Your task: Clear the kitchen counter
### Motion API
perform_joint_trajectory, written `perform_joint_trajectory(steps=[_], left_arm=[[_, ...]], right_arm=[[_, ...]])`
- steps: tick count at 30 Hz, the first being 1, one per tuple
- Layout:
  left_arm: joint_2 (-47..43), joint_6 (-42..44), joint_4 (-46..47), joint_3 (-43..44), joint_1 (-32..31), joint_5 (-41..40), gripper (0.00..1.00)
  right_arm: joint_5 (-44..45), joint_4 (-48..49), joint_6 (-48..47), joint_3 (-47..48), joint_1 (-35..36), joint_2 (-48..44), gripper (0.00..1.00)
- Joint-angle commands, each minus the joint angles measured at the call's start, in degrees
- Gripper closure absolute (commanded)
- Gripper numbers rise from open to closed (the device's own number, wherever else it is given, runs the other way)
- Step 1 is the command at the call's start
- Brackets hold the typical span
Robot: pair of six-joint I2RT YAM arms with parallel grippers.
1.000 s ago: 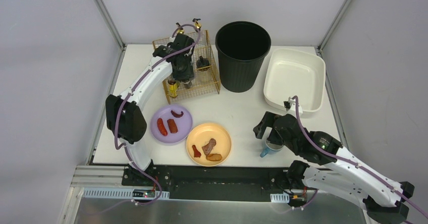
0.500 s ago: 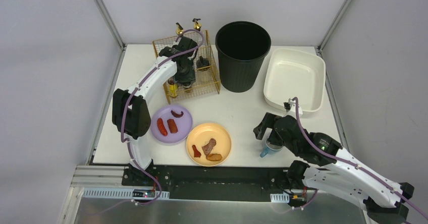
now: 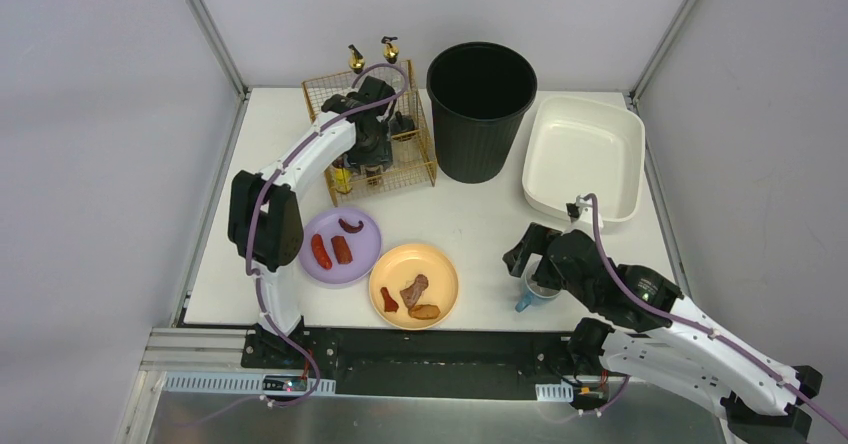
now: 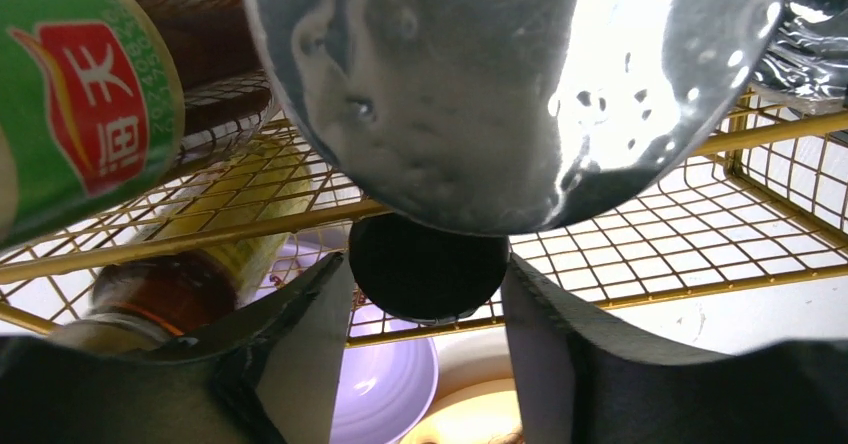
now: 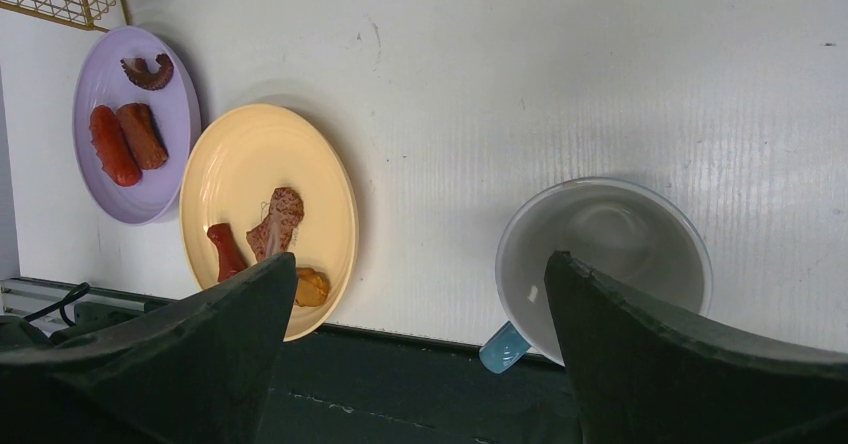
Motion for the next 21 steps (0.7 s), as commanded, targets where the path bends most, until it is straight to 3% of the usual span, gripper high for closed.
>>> perform_joint_trajectory(steps=[1, 9, 21], left_arm=[[-0.16, -0.27, -0.81, 0.0, 0.35, -1.35, 0.4], [-2.15, 0.19, -1.33, 2.17, 0.33, 0.95, 0.26], [-7.88, 0.84, -1.33, 4.26, 0.25, 12.33, 0.24]], right_arm=[[0.27, 0.29, 0.25, 0.14, 0.24, -0.03, 0.01], [0.6, -0.64, -0.35, 2.38, 0.26, 1.03, 0.01], [0.87, -2.05, -2.31, 8.18, 0.26, 4.61, 0.01]])
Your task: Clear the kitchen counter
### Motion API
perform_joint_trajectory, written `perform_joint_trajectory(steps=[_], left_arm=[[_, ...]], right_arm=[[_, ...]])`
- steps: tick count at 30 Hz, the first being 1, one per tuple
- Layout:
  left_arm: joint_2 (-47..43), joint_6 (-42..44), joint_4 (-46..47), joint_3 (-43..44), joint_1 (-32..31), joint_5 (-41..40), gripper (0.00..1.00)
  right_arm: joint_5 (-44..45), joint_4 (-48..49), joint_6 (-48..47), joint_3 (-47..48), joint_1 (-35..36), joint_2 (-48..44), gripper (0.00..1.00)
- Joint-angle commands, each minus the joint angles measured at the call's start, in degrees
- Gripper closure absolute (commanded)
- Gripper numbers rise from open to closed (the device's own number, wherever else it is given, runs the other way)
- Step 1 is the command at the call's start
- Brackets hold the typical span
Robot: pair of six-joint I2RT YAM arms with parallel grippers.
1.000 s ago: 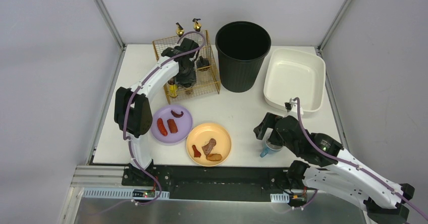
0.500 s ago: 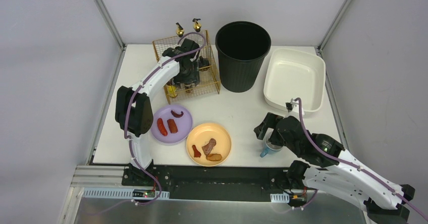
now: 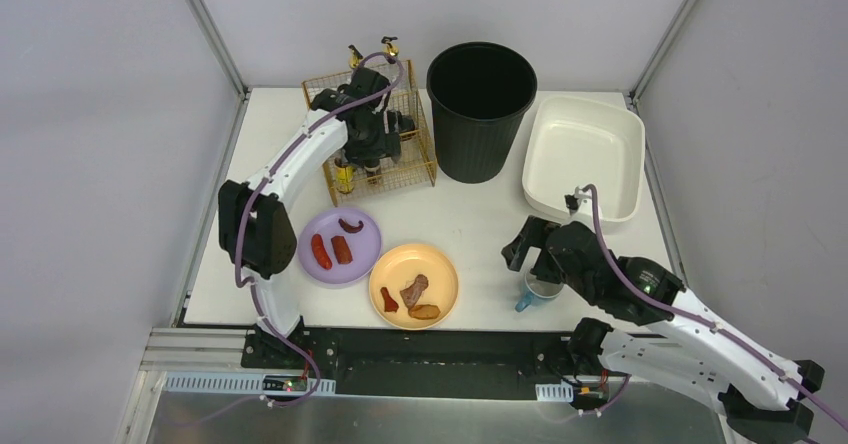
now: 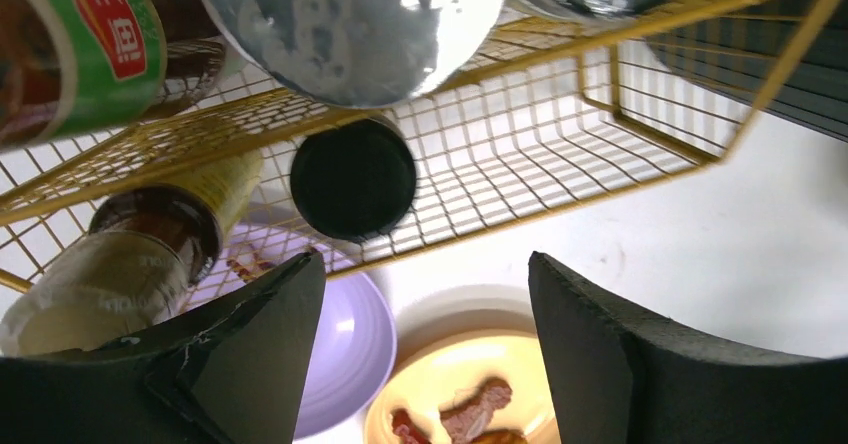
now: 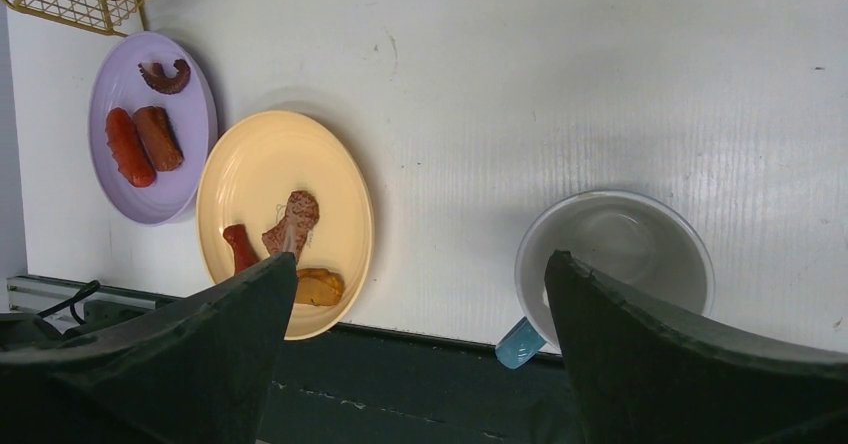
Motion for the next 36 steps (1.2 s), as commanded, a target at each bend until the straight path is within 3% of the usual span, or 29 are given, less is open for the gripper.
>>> perform_joint_trajectory(steps=[1, 15, 19, 26, 36], left_arm=[[-5.66, 0.71, -0.71, 3.05, 0.25, 6.78, 0.24], [-18.21, 0.99, -0.75, 1.96, -0.21, 17.5, 0.2], [-24.91, 1.79, -0.51, -1.94, -1.25, 16.93, 0.17], [-37.95, 2.48, 1.47, -12.63, -1.59, 16.1, 0.01], [-56.81, 3.54, 8.12, -27.69, -1.68, 13.06, 0.01]], right_arm=[[0.65, -1.18, -1.62, 4.81, 0.27, 2.13, 0.01], [6.25, -4.8, -3.67, 16.46, 0.22, 9.38, 0.01], [6.29, -1.93, -6.03, 18.25, 0.32, 12.25, 0.01], [6.37, 0.0, -9.09, 24.96, 0.42, 18.53, 0.01], [5.64, 4.07, -14.16, 29.51, 0.62, 22.96, 0.01]])
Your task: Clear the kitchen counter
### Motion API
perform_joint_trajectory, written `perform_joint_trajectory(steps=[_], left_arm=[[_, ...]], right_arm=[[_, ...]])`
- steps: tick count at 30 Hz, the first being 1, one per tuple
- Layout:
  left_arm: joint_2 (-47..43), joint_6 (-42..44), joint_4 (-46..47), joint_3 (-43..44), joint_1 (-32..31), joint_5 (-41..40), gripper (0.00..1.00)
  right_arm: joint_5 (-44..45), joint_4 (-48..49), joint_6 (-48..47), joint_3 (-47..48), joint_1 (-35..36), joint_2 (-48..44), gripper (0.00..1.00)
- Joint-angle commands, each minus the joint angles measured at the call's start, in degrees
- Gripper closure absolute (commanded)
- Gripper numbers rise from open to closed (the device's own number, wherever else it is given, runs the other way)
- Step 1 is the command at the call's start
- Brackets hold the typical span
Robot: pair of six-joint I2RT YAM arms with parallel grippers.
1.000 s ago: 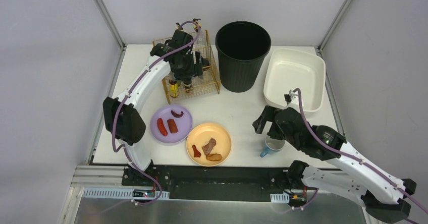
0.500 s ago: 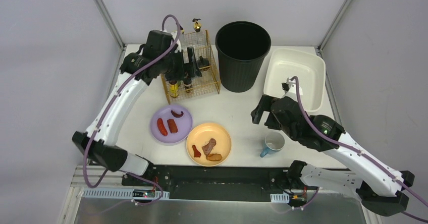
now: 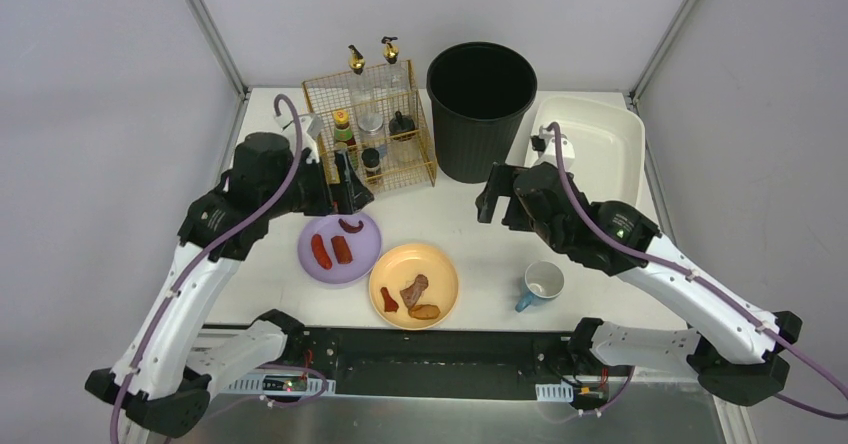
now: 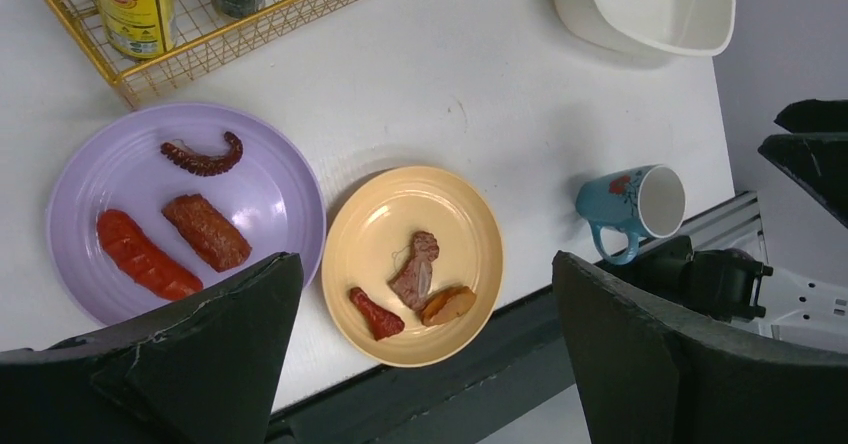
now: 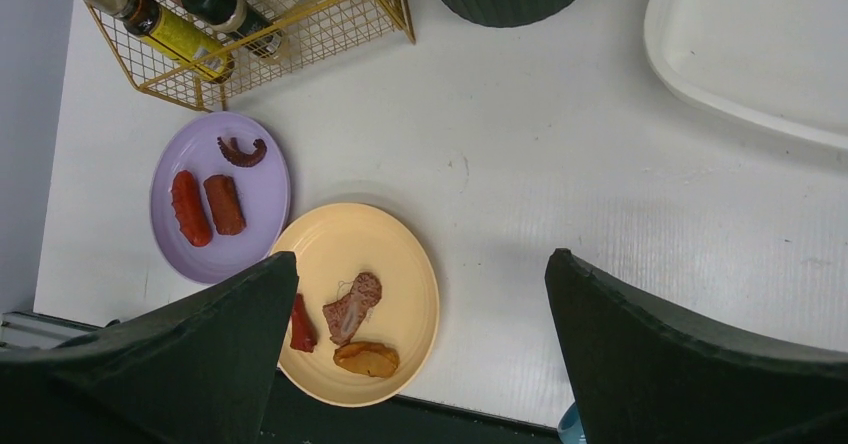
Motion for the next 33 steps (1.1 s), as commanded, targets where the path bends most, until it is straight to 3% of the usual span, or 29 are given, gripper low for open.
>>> perform_joint_trajectory(steps=[1, 18, 25, 33], left_arm=[[-7.37, 2.06, 5.13, -3.33, -0.41, -2.98, 0.0], [-20.15, 7.07, 15.38, -17.56, -0.41, -7.86, 0.0], [-23.68, 6.76, 16.46, -22.31, -0.33, -13.18, 0.0], [-27.05, 3.94, 13.39, -24.95, -0.38, -17.18, 0.0]], right_arm=[[0.22, 4.26, -3.8, 2.57, 0.38, 0.61, 0.01], [4.02, 4.47, -4.39, 4.06, 0.46, 0.39, 0.01], [-1.82, 5.58, -3.39, 1.41, 0.59, -1.22, 0.01], [-12.09, 13.19, 0.25, -7.6, 0.63, -1.68, 0.01]])
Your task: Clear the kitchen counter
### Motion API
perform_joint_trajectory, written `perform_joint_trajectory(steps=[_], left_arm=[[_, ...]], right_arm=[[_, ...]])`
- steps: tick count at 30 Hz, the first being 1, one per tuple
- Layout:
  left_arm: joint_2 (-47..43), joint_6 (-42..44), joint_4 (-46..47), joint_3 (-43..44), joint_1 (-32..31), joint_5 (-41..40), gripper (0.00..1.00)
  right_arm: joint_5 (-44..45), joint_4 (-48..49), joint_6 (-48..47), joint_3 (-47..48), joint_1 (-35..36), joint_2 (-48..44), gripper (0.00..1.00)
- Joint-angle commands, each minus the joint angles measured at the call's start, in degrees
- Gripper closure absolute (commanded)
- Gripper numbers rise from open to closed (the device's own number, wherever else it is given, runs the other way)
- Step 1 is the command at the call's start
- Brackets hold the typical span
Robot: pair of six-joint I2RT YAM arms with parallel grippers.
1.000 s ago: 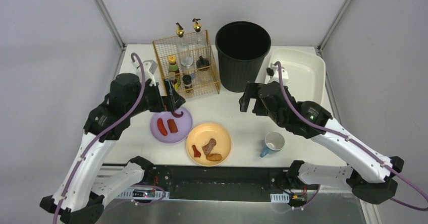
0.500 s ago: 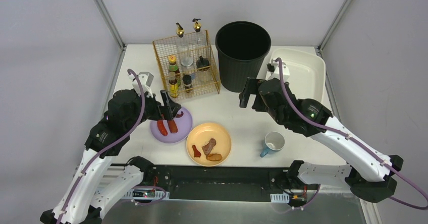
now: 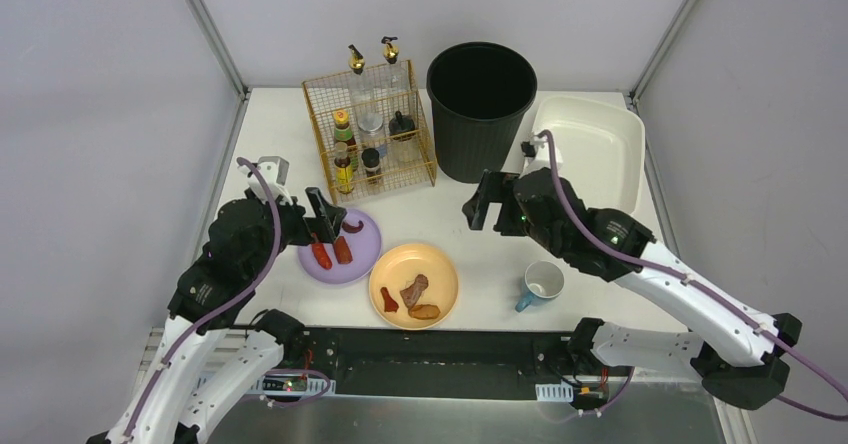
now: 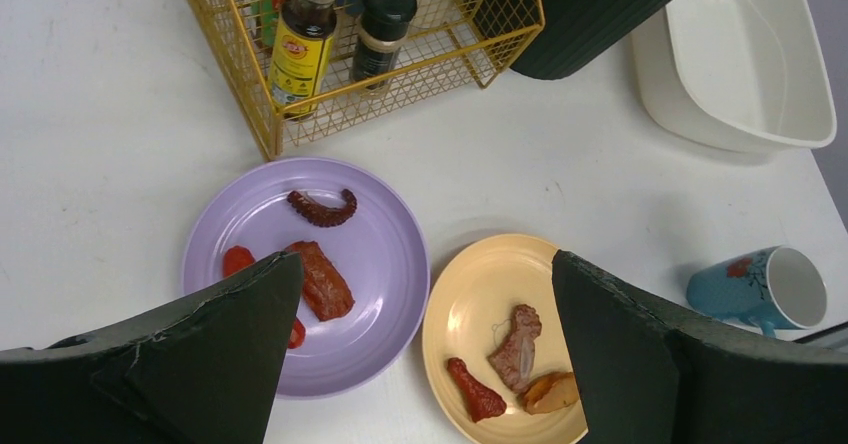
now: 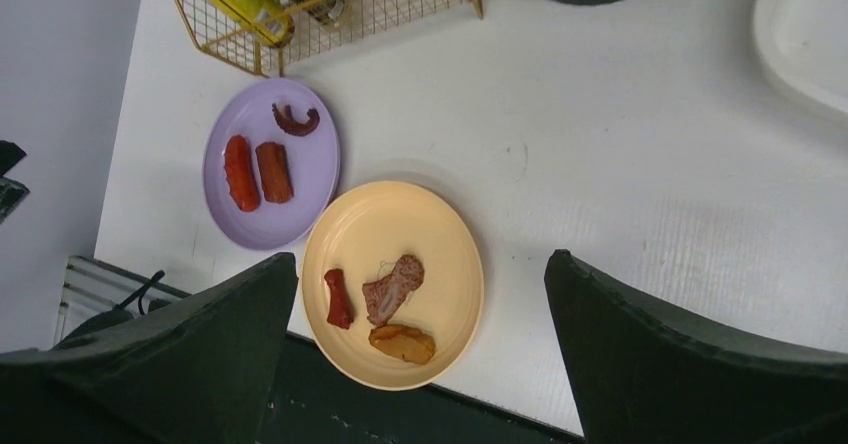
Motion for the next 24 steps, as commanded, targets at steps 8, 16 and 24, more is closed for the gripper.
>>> perform_joint_trajectory(steps=[8, 16, 24], left_arm=[[-6.5, -2.46, -1.01, -3.03, -0.32, -6.67, 0.0], [-9.6, -2.4, -1.17, -3.59, -0.27, -11.93, 0.0], [-8.71, -2.05, -1.19, -3.45, -0.16, -11.01, 0.0]], right_arm=[[-11.79, 9.51, 6.66, -8.81, 0.42, 8.78, 0.01], [-15.67, 14.9, 10.81, -13.14, 0.41, 17.62, 0.01], [-19.37, 19.2, 14.34, -18.17, 0.45, 21.64, 0.07]])
